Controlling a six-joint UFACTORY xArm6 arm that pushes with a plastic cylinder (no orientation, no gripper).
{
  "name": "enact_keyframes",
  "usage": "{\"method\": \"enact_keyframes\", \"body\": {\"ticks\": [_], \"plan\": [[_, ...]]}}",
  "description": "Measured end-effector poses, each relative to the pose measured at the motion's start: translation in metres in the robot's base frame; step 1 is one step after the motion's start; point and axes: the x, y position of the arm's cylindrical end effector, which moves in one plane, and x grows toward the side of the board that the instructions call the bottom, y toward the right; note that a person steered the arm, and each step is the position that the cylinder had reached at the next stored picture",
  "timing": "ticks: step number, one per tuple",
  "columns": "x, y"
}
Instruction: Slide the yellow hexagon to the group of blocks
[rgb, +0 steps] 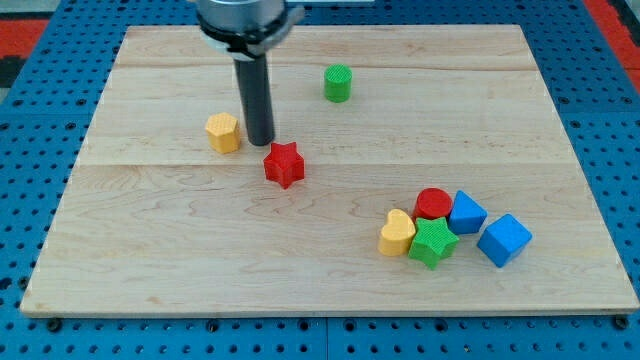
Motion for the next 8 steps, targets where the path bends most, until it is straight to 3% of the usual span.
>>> {"method": "enact_keyframes", "body": {"ticks": [1,2,5,7,8], "plan": [[-0.041,-0.016],[-0.018,-0.081],[0.040,0.087],[0.053,0.091],[0.020,0.064]]}}
